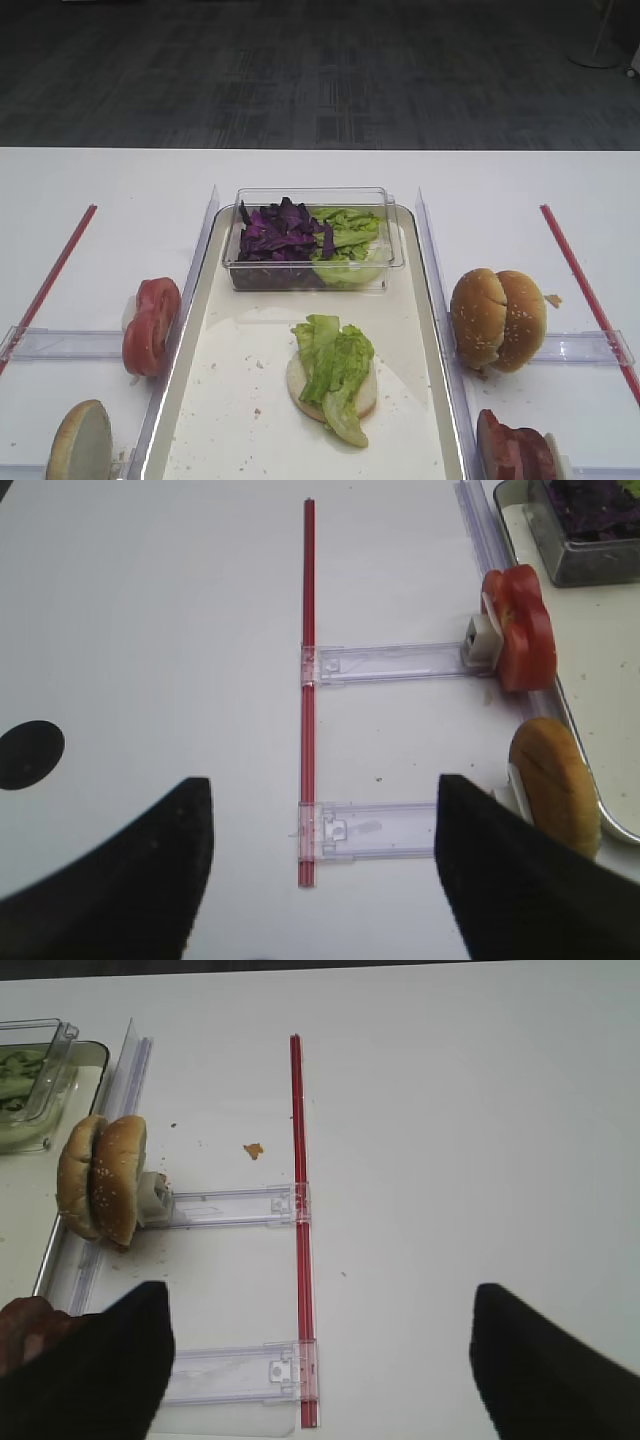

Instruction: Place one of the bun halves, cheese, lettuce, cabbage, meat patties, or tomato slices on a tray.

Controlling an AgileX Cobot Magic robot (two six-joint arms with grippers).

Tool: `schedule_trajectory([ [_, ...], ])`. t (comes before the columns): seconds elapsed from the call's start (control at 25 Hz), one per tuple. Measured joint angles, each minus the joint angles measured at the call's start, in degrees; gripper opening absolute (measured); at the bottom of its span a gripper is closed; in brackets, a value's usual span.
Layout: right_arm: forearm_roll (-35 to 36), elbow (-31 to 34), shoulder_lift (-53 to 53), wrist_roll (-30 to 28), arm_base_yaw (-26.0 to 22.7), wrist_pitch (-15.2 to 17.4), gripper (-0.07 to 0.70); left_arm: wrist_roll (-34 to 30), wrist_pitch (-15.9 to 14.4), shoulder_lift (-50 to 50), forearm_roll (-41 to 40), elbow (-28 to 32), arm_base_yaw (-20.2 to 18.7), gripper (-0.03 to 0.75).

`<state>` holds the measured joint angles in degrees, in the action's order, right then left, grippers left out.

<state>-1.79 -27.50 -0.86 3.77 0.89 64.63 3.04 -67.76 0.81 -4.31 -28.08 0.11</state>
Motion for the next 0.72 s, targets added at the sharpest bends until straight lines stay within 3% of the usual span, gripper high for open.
schedule_trajectory([
  [0.4, 0.0, 0.0, 0.0, 0.23, 0.0, 0.0, 0.527, 0.0, 0.0, 0.0, 0.0, 0.0, 0.0, 0.437],
  [0.72, 0.0, 0.0, 0.0, 0.36, 0.0, 0.0, 0.509, 0.0, 0.0, 0.0, 0.0, 0.0, 0.0, 0.437],
])
